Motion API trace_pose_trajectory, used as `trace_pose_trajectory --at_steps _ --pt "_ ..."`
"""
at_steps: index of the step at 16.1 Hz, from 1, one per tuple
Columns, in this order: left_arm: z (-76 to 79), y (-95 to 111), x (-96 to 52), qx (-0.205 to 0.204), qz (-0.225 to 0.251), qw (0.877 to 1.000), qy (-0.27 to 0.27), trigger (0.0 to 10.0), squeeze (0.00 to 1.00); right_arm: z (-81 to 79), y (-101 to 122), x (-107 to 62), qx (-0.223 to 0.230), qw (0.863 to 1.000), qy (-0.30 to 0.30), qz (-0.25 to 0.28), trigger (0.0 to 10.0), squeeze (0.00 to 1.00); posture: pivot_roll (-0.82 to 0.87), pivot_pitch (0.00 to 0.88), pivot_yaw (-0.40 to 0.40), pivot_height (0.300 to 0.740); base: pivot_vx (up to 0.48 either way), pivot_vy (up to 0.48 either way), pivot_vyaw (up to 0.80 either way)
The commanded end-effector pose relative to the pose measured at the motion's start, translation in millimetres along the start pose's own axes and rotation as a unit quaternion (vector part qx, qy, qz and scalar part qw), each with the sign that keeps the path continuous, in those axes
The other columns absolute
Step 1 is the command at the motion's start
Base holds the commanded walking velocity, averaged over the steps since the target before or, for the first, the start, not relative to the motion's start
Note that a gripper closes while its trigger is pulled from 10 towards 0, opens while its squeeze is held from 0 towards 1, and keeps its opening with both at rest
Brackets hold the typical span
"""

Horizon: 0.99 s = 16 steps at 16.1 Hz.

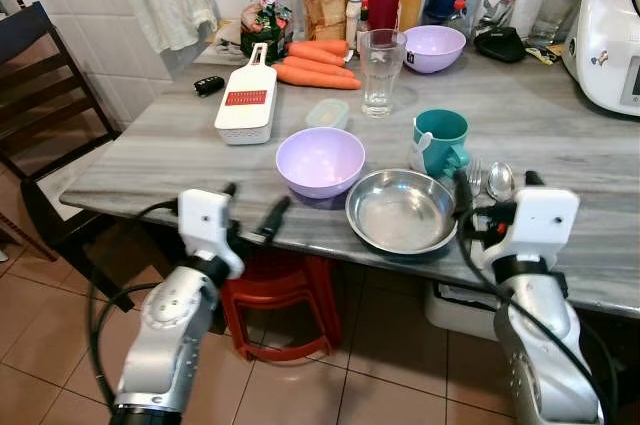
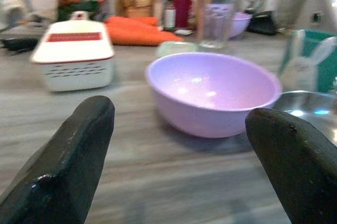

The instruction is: Setting the table

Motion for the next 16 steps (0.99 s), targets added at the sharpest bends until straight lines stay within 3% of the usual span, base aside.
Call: trace_pose_trajectory --at_steps 1,3,9,16 --pt "-12.4 -4 -2.3 0.017 -0.010 0.999 0.028 10.0 0.00 -2.2 7 -2.5 -0.004 1.000 -0.004 0.007 10.0 0.00 -0.13 0.057 0.101 0.740 0.000 0.000 0.00" --pt "-31.3 -11 -4.3 0.055 -0.029 0.994 0.090 10.0 0.00 -1.5 7 -4.6 -0.023 1.000 -0.005 0.005 10.0 0.00 -0.12 0.050 0.100 0.740 0.000 0.000 0.00" --pt "-25.0 -15 4.3 0.053 -0.031 0.993 0.099 10.0 0.00 -8.9 7 -1.2 -0.026 1.000 0.012 0.001 10.0 0.00 -0.12 0.030 0.096 0.740 0.000 0.000 0.61" --pt "-30.0 -21 9.7 0.089 -0.046 0.986 0.133 10.0 0.00 -23.5 3 0.8 -0.020 0.999 0.042 -0.003 10.0 0.00 -0.12 0.021 0.094 0.740 0.000 0.000 0.80"
Point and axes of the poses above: a point about 5 cm out from each wrist's last joint towards the gripper, its own x axis pointing out of the wrist towards the gripper, its own y axis along the axis of the wrist's last joint, z = x × y, the point moved 5 cm from there along x, pointing out of the wrist towards the gripper, and after that the axes turned 5 degrees about x, right-handed, at the moved point
